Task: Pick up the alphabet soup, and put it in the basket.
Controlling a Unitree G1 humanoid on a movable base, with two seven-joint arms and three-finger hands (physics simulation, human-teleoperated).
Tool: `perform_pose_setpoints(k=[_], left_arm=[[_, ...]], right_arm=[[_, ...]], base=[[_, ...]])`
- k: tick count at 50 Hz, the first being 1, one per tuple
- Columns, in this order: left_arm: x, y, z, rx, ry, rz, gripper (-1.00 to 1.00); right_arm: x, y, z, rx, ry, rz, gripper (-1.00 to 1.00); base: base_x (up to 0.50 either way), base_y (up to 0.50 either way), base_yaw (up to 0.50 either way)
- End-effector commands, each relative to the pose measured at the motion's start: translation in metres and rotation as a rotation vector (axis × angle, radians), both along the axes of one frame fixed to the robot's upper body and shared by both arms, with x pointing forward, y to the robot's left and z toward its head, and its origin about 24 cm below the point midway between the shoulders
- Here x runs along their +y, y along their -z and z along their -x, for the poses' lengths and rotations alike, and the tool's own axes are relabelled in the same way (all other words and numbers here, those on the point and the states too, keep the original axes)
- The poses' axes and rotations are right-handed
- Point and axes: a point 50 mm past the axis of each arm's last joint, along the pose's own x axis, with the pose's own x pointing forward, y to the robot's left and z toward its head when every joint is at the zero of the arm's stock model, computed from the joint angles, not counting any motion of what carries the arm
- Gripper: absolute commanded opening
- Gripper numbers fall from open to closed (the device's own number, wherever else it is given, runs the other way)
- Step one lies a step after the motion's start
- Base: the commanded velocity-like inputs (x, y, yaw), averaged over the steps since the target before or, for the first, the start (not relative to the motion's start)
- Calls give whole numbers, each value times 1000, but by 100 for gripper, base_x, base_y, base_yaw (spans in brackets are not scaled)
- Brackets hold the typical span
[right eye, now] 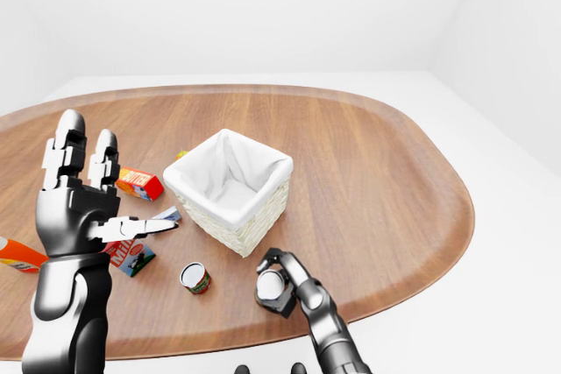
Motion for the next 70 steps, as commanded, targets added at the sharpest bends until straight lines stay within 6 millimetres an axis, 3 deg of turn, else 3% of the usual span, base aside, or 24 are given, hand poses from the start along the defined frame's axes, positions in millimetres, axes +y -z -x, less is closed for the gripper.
perform_pose_setpoints(k=[1,11,20,28,30,31,35,36,37,42,44,46,47,48,52,55,58,61,70], left_arm=[[1,-1,0,-3,-3,1,100],[2,-1,1,-5,-5,-1,100],[1,-1,1,-5,-6,-1,100],[1,0,-1,1,-6,0,100],[1,0,-1,1,-6,0,100],[0,1,-1,7,-3,-2,100],[0,-1,0,-4,-5,-2,100],[0,-1,0,-6,-6,-1,100],[0,-1,0,-6,-6,-1,100],[0,-1,-1,-3,-6,0,100],[0,-1,-1,-4,-6,0,100],[1,-1,-1,-6,-7,2,100],[0,-1,-1,-3,-6,1,100],[0,-1,-1,-5,-7,1,100],[1,-2,-1,-10,-8,2,100],[1,0,-2,3,-7,2,100],[1,-1,-1,-2,-7,2,100],[1,-1,-1,-6,-8,4,100],[2,-1,-2,-5,-6,7,100]], right_arm=[[3,-27,3,-137,-7,-51,-100],[-6,-78,11,-261,9,-56,-100],[-10,-149,26,-543,-48,-72,-100],[-12,-226,42,-883,-77,-95,-100],[-11,-227,42,-887,-78,-96,-100],[-8,-265,53,-1081,-105,-87,-100],[-3,-305,59,-1307,-150,-62,-100],[-1,-321,59,-1400,-169,-27,-100],[-1,-322,59,-1406,-171,-23,-100],[4,-369,44,-1606,-247,118,-100],[4,-370,44,-1610,-249,119,-100],[6,-392,11,-1591,-250,81,-100],[6,-395,1,-1572,-249,51,-100],[8,-396,-24,-1496,-236,-10,-100],[12,-392,-91,-1271,-178,-86,-100],[13,-371,-146,-1022,-84,-98,-100],[14,-353,-176,-831,-19,-103,-100],[17,-341,-193,-671,40,-129,-100],[27,-319,-197,-543,79,-99,-100]], base=[[0,0,0],[0,0,0],[0,0,0],[0,0,0],[0,0,0],[0,0,0],[0,0,0],[0,0,0],[0,0,0],[0,0,0],[0,0,0],[0,0,0],[0,0,0],[0,0,0],[0,0,0],[0,0,0],[0,0,0],[0,0,0],[0,0,0]])
